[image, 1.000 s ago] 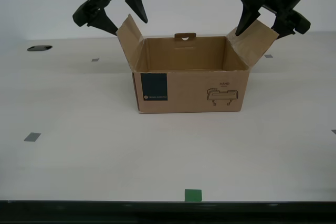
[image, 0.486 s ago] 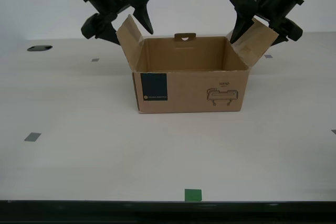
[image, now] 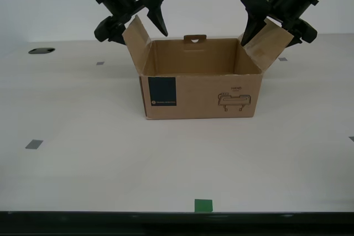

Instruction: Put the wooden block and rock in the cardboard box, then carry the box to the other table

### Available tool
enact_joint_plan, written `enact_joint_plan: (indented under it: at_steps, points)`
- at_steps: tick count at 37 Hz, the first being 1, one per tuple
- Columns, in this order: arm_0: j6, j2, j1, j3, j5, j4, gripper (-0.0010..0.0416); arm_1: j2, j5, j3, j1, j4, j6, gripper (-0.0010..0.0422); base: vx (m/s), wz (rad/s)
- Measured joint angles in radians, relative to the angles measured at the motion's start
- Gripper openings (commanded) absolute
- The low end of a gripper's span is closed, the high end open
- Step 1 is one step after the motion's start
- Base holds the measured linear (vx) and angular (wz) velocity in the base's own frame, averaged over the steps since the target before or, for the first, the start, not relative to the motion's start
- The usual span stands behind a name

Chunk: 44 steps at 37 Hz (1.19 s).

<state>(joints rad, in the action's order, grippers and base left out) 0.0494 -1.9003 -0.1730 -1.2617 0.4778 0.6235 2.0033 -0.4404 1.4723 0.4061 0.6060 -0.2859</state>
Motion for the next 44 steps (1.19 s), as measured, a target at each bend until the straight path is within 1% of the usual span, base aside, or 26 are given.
enact_joint_plan:
  at_steps: [3,6,12,16,19,21,24,26,30,39,44]
  points:
    - [0.0,0.0,-0.002,0.0,0.0,-0.003,0.0349,0.0,0.0,-0.001,0.0,0.004,0.004,0.0373,0.0,0.0]
    - [0.0,0.0,-0.003,0.0,0.0,-0.011,0.0345,0.0,0.0,-0.001,0.001,0.005,0.022,0.0373,0.0,0.0]
    - [0.0,0.0,-0.004,0.0,0.0,-0.018,0.033,0.0,0.008,-0.001,0.001,0.006,0.039,0.0373,0.0,0.0]
    - [0.0,0.0,-0.006,0.0,0.0,-0.019,0.0312,0.0,0.008,-0.001,0.001,0.006,0.061,0.0373,0.0,0.0]
    - [0.0,0.0,-0.005,0.0,0.0,-0.019,0.0292,0.0,0.008,-0.001,0.001,0.006,0.061,0.0371,0.0,0.0]
    - [0.001,0.0,-0.005,0.0,0.0,-0.019,0.0276,0.0,0.008,-0.001,0.001,0.006,0.058,0.036,0.0,0.0]
    - [0.003,0.0,-0.006,0.0,0.0,-0.019,0.0246,0.0,0.008,-0.001,0.001,0.01,0.039,0.0327,0.0,0.0]
    - [0.003,0.0,-0.007,0.0,0.0,-0.021,0.0225,0.0,0.008,-0.001,0.001,0.015,0.033,0.0296,0.0,0.0]
    - [0.004,0.0,-0.007,0.0,0.0,-0.023,0.0177,0.0,0.009,-0.001,0.001,0.017,0.033,0.0212,0.0,0.0]
    - [0.004,0.0,-0.01,0.0,0.0,-0.025,0.0065,0.001,0.016,-0.001,0.001,0.016,0.025,-0.0008,0.0,0.0]
    - [0.005,0.0,-0.009,0.0,0.005,-0.025,0.0,0.001,0.019,-0.002,0.0,0.013,0.019,0.0019,0.0,0.0]
